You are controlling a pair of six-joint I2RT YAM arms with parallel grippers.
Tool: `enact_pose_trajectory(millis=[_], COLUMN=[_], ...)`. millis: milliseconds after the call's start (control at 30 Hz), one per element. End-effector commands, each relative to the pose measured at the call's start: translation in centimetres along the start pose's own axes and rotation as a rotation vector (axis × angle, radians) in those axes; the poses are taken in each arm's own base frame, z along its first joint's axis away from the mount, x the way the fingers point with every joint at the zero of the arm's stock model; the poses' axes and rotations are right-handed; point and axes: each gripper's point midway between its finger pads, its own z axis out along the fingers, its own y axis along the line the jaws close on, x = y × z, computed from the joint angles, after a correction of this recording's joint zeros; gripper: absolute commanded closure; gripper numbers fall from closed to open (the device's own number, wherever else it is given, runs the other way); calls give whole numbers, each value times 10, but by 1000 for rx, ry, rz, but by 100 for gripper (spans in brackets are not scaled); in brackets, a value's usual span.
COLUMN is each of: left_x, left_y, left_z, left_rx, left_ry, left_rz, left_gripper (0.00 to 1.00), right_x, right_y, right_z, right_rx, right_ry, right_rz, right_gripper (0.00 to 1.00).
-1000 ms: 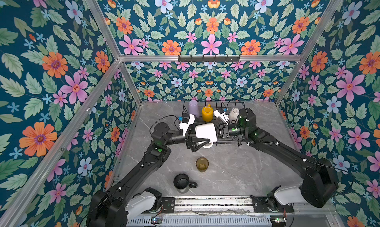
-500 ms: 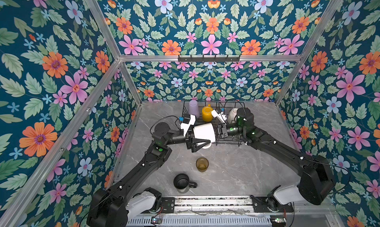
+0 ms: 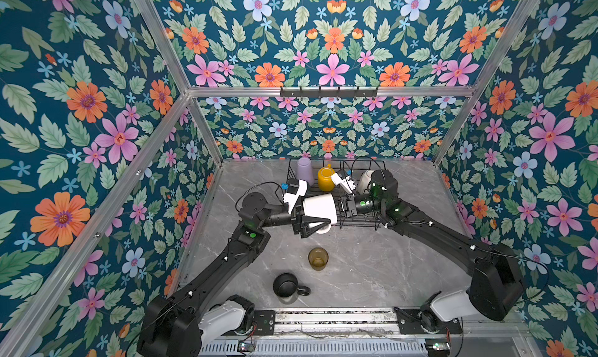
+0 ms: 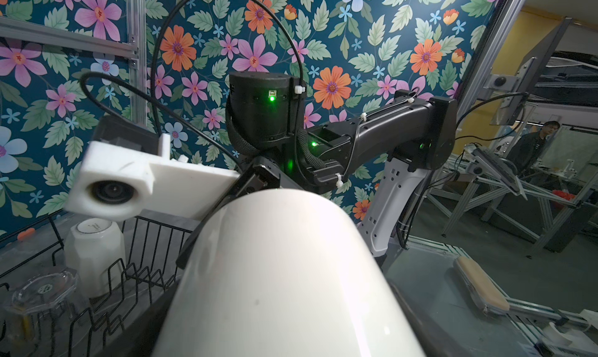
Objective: Load the cups into the dish rack
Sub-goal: 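Grasp the red-lined mug with the left gripper while the right holds it, then open and withdraw the right gripper while the left gripper holds the mug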
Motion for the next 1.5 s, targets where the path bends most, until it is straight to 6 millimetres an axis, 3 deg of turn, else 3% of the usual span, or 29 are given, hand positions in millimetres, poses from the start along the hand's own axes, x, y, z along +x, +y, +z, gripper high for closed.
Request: enact_pose_trajectory(millis=[0, 67, 200, 467, 733, 1033, 1233, 1367, 1467], left_x=[-8, -10, -13, -17, -21, -21, -20, -20, -20], left_y=[-8, -8, -12, -16, -19, -11, 2, 12, 22], left_z=[1, 0, 0, -1, -3, -3, -2, -1, 0], left_rx=[34, 32, 39, 41, 33, -22, -80, -125, -166], left_ry=[-17, -20, -25, -34, -39, -21, 6, 19, 26], left_rz=[38, 38, 45, 63, 87, 91, 77, 76, 62], left_gripper=[31, 37, 59, 100, 100, 100, 100, 100, 100], right_x=[-4, -5, -5, -6, -8, -17, -18, -8, 0], right_y=[12, 11, 11, 9, 6, -10, -40, -64, -73], right_z=[1, 1, 1, 1, -2, -28, -65, -99, -127], right_rx=[-38, -35, -34, -24, -1, 72, 227, 531, 713], right_ry=[-4, -6, -8, -17, -35, -126, -248, -319, -382], right_rz=[-61, -55, -49, -38, -24, 23, 71, 41, 2], right_gripper=[100, 100, 99, 83, 74, 63, 49, 40, 28])
